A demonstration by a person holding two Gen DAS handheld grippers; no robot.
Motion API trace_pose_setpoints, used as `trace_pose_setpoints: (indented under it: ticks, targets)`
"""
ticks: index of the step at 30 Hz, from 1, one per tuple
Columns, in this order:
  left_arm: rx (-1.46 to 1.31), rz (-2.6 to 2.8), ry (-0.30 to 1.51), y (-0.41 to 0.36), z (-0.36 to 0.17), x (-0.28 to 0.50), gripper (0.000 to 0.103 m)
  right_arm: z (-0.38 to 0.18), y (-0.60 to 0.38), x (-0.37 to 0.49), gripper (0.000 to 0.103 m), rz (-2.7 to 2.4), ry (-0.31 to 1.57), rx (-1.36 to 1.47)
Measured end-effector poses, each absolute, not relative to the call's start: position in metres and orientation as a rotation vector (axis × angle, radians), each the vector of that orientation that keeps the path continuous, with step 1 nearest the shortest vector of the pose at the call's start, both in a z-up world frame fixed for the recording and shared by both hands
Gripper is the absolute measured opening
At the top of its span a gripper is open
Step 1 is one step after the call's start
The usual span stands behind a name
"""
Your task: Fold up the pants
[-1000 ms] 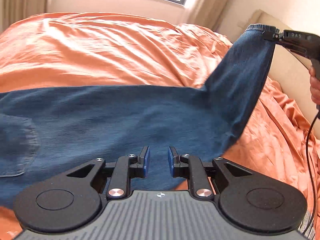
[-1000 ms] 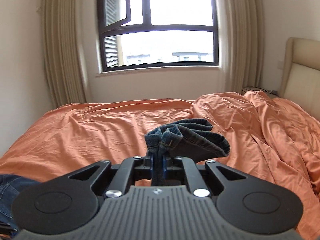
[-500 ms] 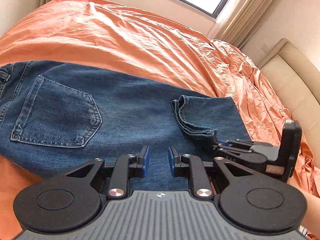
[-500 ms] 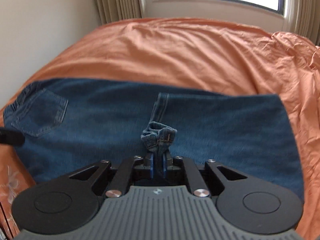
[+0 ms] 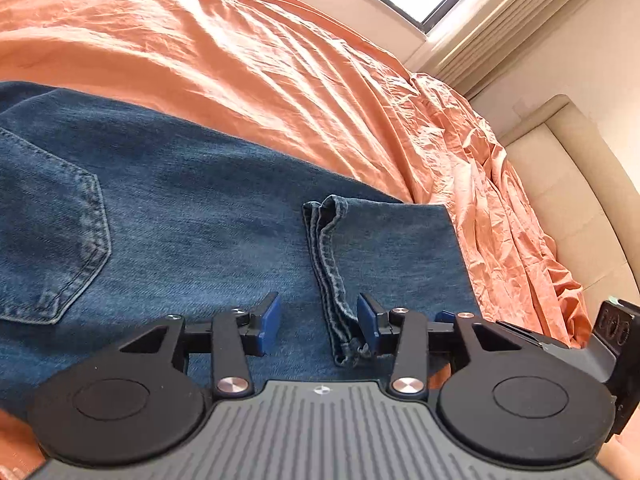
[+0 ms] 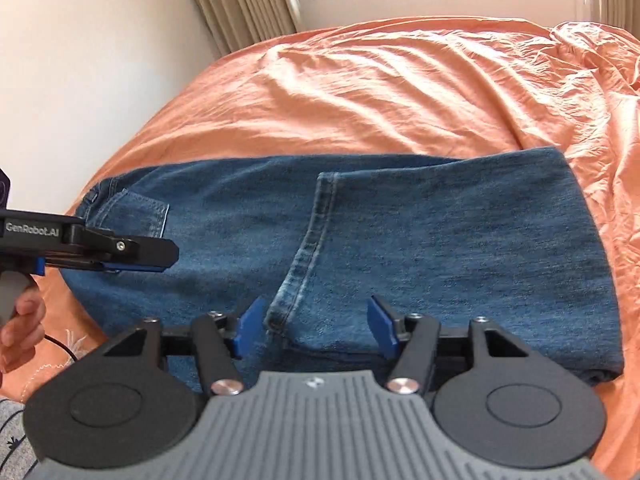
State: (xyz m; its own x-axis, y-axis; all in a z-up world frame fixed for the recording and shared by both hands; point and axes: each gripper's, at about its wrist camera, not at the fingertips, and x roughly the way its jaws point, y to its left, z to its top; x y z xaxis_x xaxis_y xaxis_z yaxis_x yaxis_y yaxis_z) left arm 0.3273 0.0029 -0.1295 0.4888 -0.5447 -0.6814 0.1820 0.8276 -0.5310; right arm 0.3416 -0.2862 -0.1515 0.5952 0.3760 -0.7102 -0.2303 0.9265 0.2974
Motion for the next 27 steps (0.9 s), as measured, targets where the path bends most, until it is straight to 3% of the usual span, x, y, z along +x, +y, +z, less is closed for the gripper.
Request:
trace_pose_setpoints:
  ticks: [3,17,19,21,24,27]
  targets:
    - [-0.453,-0.445,0.941,-0.009,-0.14,0.346,0.059,-0.154,-0.316,0.345,0.059,0.272,0.846,0.219]
    - [-0.554,-0.391,0.959,-0.049,-0.189,0.418,0.059,-0.19,-0.398,0.329,0.059,0.04,0.683,0.343]
    - [-0.541,-0.391,0.948,-0.052,-0.189,0.419,0.054,-0.193,-0.402,0.326,0.059,0.033,0.658,0.354]
    - [-0.502,-0.372,0.948,-0.057,-0.187,0.419,0.037,-0.195,-0.403,0.324,0.059,0.034,0.641,0.339]
    - [-0.404,-0.353,0.913,-0.067,-0.178,0.413,0.02,-0.198,-0.406,0.323,0.059,0.022,0.634,0.327]
    - [-0.344,-0.375,0.846,-0.074,-0.158,0.402,0.012,-0.195,-0.413,0.322,0.058,0.006,0.627,0.342]
